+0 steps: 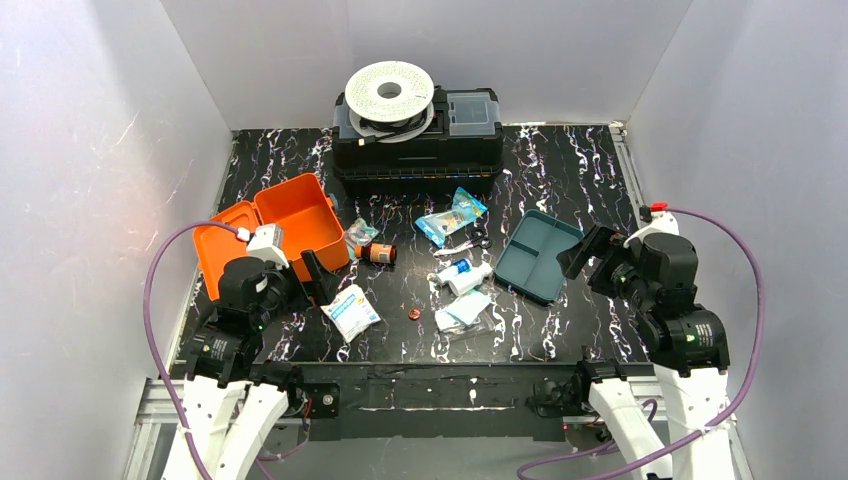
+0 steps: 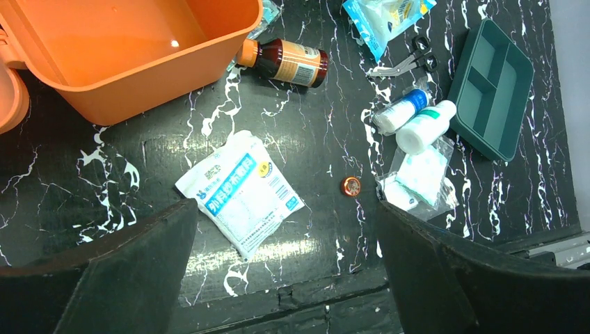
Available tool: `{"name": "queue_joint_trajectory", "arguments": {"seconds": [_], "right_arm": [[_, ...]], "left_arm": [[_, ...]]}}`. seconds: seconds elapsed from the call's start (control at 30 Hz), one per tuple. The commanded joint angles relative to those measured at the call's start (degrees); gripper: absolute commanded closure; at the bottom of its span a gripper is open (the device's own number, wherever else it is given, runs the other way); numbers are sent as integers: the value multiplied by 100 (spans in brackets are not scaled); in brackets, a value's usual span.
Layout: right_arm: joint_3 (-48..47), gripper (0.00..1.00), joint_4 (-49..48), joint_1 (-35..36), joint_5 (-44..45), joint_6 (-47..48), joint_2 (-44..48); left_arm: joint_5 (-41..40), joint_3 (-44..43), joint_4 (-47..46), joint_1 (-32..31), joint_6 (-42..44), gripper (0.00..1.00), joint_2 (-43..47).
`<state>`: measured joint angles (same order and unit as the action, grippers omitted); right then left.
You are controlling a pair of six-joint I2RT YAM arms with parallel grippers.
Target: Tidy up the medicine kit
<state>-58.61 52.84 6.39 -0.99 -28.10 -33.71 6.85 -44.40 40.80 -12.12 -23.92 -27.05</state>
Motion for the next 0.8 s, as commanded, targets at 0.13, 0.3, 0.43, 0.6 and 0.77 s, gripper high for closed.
{"name": "queue_joint_trajectory", "arguments": {"seconds": [0.13, 0.3, 0.43, 0.6, 0.77], "right_arm": [[-261, 0, 44, -24, 69, 219, 162], [-280, 0, 35, -24, 538, 292, 175], [-219, 0, -89, -22, 353, 480, 232], [-9, 0, -587, -24, -449, 805, 261], [85, 0, -886, -24, -1297, 804, -138]], "left_arm": [[47, -25, 16, -19, 19, 1, 15], [62, -19, 16, -15, 20, 0, 22], [56, -16, 7, -17, 21, 0, 9], [66, -15, 12, -13, 19, 0, -15], [68, -9, 0, -18, 19, 1, -13]]}}
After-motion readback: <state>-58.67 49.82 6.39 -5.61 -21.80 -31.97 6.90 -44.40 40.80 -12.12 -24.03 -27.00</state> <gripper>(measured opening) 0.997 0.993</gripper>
